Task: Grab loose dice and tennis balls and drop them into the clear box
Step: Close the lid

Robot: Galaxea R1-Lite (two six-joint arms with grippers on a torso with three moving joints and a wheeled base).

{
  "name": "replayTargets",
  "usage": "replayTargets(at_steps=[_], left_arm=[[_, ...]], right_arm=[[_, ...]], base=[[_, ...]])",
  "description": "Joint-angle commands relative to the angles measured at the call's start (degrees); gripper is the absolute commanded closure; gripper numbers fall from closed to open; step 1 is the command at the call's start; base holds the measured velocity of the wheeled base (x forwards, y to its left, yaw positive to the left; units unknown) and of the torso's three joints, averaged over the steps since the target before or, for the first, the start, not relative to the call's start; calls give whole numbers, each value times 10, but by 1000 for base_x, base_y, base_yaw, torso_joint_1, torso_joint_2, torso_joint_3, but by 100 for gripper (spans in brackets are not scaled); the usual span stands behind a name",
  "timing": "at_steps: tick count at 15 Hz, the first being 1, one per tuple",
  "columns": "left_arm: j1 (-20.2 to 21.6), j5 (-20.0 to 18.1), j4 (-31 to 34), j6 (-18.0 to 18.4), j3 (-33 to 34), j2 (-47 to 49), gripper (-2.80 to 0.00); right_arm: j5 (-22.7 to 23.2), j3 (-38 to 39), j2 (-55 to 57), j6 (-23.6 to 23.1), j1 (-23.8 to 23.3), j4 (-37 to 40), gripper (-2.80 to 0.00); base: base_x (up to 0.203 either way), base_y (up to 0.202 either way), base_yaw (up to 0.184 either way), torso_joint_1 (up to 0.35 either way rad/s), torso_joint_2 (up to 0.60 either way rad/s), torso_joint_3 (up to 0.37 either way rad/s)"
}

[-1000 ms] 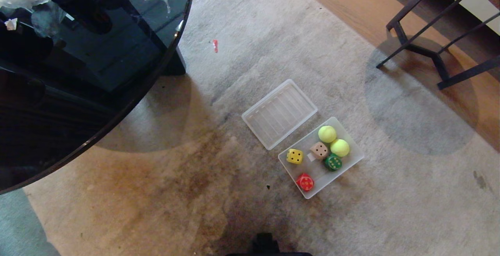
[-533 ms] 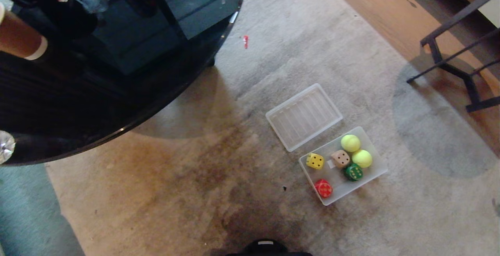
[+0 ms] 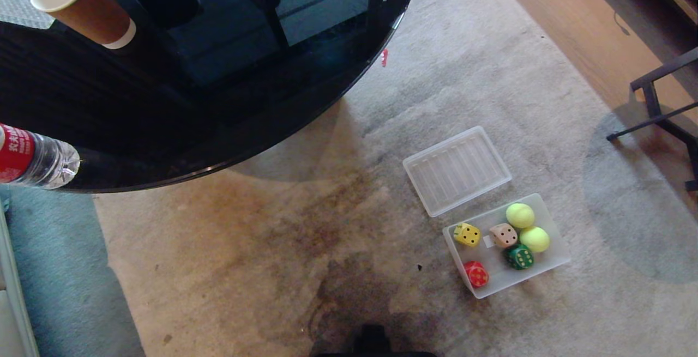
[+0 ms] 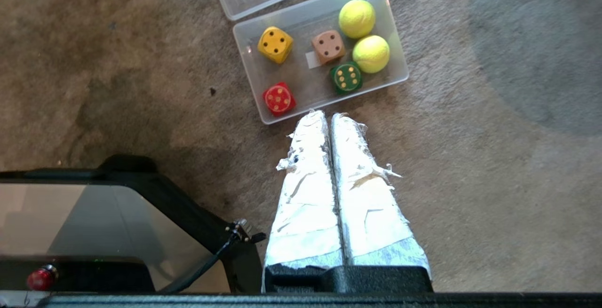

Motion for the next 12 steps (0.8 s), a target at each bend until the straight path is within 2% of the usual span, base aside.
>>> replayTargets(at_steps=[1,12], left_arm=[[0,0,0,0,0,0,0],[0,0,0,1,0,0,0]], right_arm=[[0,0,2,0,0,1,0],[0,0,2,-1,0,1,0]], base=[[0,0,0,0,0,0],[0,0,0,0,0,0]])
